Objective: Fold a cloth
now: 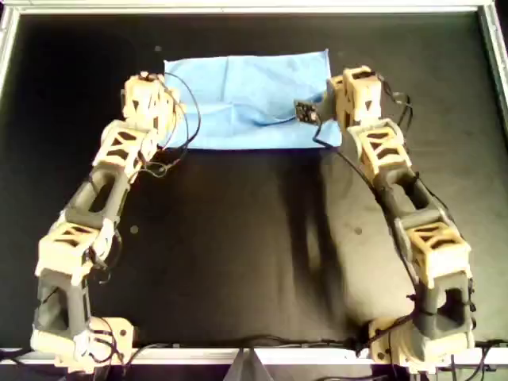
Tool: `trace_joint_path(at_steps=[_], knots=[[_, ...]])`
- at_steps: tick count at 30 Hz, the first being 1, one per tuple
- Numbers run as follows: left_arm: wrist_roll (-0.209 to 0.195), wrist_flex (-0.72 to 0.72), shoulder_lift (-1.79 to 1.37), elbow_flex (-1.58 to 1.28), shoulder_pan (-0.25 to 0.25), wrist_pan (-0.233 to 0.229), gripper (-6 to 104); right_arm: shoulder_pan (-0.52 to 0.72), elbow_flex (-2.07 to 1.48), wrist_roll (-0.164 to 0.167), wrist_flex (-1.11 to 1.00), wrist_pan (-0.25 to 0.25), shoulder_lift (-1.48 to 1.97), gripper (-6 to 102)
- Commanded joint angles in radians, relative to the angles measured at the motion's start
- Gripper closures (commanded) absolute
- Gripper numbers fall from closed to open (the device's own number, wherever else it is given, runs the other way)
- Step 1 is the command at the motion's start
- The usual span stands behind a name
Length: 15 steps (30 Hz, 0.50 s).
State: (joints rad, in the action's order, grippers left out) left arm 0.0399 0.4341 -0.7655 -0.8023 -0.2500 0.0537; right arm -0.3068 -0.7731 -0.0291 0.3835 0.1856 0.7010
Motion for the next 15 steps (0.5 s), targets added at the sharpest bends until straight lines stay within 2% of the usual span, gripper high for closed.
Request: trace_joint_path(at_steps=[1, 5, 9, 15], knots=[[0.012, -0.021, 0.006, 0.150, 0.023, -0.006, 98, 0.005, 0.183, 0.005, -0.043, -0.011, -0.018, 97], [0.063, -0.021, 0.061, 0.250, 0.025, -0.008, 98, 0.008, 0.295, 0.005, -0.043, 0.002, -0.089, 97], [0.115, -0.021, 0.103, 0.334, 0.041, -0.008, 98, 0.029, 0.382, 0.005, -0.043, -0.009, -0.137, 97], [0.123, -0.021, 0.163, 0.433, 0.058, -0.008, 98, 0.052, 0.495, 0.005, -0.043, -0.012, -0.201, 97]])
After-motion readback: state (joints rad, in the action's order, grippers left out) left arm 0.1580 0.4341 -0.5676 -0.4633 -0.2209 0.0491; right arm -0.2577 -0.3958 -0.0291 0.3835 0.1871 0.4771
